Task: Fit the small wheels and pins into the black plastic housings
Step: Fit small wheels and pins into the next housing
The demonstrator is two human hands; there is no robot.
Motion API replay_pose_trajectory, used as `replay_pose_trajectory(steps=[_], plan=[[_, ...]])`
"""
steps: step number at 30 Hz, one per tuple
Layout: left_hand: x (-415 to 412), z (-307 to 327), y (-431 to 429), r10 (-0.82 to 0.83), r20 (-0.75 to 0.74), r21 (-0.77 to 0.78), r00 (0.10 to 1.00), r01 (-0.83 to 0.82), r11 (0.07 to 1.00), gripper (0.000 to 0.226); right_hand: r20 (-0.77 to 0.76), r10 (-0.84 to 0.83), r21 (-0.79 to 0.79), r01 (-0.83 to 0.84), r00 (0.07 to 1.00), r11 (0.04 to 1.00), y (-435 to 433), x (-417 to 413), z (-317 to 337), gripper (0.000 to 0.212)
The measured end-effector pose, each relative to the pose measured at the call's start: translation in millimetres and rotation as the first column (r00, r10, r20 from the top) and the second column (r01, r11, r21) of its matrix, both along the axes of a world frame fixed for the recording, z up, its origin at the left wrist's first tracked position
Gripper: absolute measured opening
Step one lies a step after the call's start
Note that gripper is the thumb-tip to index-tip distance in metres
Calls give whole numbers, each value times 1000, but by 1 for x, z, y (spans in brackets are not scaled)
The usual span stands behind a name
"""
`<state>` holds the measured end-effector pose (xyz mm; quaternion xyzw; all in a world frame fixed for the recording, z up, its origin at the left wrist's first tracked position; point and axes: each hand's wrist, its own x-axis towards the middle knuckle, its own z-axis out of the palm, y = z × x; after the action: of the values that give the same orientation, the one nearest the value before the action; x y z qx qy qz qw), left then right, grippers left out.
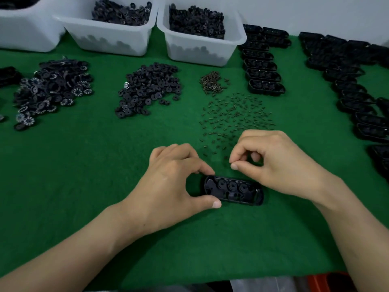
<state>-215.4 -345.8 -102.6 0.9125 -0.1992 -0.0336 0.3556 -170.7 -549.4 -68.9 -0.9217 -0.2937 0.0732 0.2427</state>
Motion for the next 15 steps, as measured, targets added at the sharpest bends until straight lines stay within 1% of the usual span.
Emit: replay_pose_trajectory(steps=[2, 3, 5, 9, 15], plan=[[0, 0, 0, 4, 5, 10, 1000, -4, 1000, 46, -13, 15, 117, -13, 1000, 993, 3, -10, 0, 9], [0, -1, 0, 5, 7, 15, 1000, -5, 1000, 46, -17, 35, 141, -32, 999, 990, 5, -15, -1, 9], [0, -1, 0, 8, 13, 23, 1000, -9, 1000, 46, -16, 68, 136, -66, 998, 989, 9, -23, -5, 9], [0, 0, -1, 8, 11, 21, 1000, -8, 1000, 44, 1, 56, 119, -55, 998, 991, 7, -25, -7, 7], [-1, 0, -1, 8, 5, 26, 1000, -8, 1000, 47, 21, 85, 92, -87, 996, 992, 8, -25, -3, 5]])
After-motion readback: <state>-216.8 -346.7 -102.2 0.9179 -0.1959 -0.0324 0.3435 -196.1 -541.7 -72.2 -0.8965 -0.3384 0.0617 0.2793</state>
